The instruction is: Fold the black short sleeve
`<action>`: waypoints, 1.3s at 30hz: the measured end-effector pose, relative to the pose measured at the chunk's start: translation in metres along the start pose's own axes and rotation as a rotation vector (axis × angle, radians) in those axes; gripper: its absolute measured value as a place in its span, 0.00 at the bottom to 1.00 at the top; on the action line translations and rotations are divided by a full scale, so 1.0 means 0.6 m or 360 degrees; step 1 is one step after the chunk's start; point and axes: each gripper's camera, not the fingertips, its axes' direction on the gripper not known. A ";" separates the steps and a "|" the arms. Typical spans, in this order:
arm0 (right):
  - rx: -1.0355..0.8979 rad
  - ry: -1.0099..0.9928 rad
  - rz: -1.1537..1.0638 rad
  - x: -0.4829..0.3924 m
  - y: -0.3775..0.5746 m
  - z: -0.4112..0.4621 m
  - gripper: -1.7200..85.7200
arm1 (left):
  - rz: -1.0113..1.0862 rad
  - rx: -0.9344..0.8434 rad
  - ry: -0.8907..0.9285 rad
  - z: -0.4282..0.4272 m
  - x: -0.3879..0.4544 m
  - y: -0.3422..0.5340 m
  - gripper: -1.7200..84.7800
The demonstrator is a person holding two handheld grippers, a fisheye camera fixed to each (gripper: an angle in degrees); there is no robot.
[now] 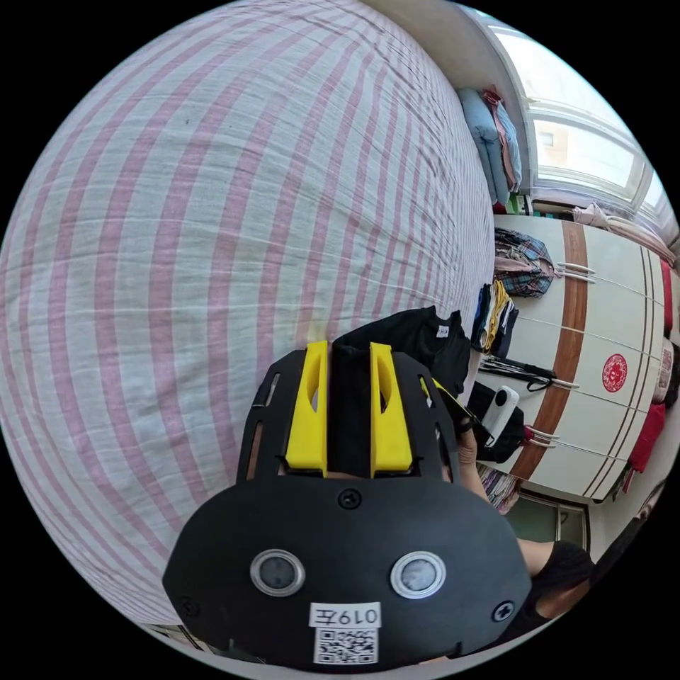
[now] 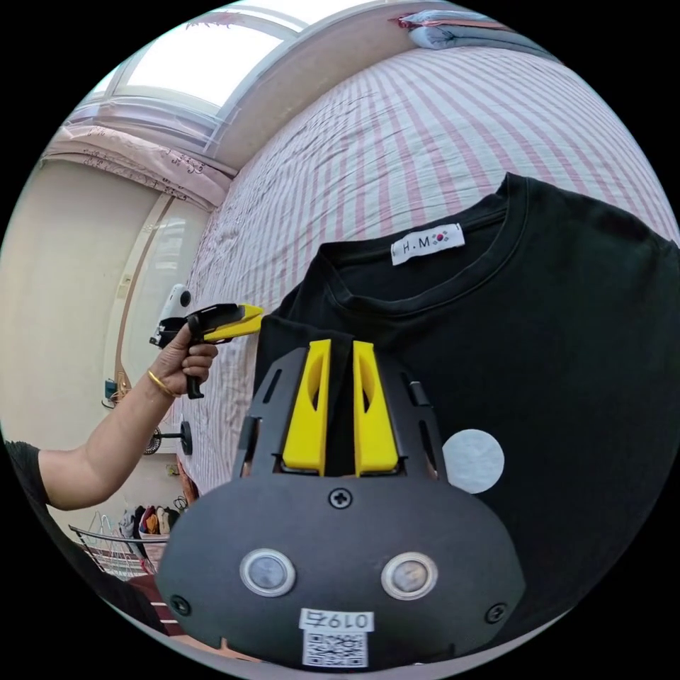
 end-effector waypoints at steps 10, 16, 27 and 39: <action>0.0044 0.0089 0.0007 -0.039 0.016 0.000 0.02 | -0.0013 0.0102 -0.0074 0.002 -0.002 -0.013 0.03; 0.0069 0.0095 0.0074 -0.062 0.034 0.008 0.02 | -0.0084 0.0215 -0.0171 0.019 -0.003 -0.006 0.03; 0.0015 0.0148 0.0065 -0.121 0.057 0.006 0.02 | -0.0212 0.0210 -0.0188 0.060 -0.008 -0.009 0.03; 0.0084 0.0065 0.0060 -0.186 0.122 -0.042 0.05 | -0.0199 0.0137 -0.0195 0.128 -0.013 -0.002 0.03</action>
